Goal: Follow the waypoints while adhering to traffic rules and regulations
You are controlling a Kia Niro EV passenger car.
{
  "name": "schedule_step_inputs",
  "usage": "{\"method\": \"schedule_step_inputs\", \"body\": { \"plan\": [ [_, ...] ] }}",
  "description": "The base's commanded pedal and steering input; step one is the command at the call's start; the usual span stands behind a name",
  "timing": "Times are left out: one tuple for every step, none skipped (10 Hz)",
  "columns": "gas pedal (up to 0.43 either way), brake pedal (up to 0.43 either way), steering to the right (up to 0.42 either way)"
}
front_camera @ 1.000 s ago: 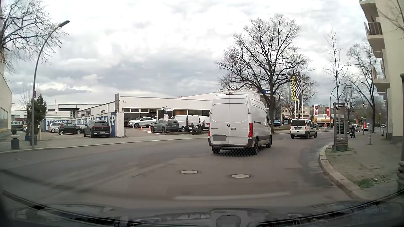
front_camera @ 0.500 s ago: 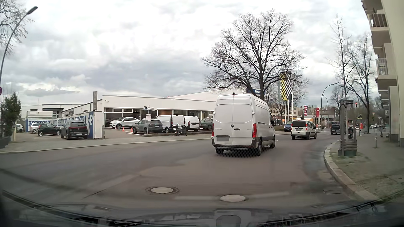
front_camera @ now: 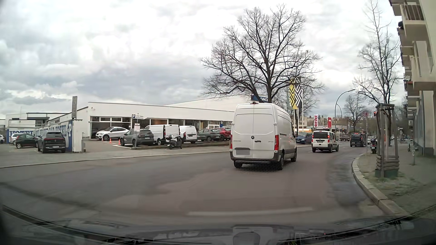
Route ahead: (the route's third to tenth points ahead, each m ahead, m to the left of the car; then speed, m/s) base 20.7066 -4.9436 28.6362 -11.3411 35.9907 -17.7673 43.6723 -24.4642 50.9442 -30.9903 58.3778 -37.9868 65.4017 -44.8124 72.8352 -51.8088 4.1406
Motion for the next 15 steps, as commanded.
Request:
{"method": "schedule_step_inputs", "body": {
  "plan": [
    [0.000,0.012,0.131],
    [0.000,0.012,0.131],
    [0.000,0.012,0.137],
    [0.000,0.012,0.138],
    [0.000,0.012,0.139],
    [0.000,0.012,0.141],
    [0.000,0.012,0.141],
    [0.000,0.012,0.141],
    [0.000,0.012,0.141],
    [0.000,0.012,0.141],
    [0.000,0.012,0.141],
    [0.000,0.012,0.141],
    [0.000,0.012,0.144],
    [0.000,0.006,0.149],
    [0.000,0.012,0.150]
  ]
}}
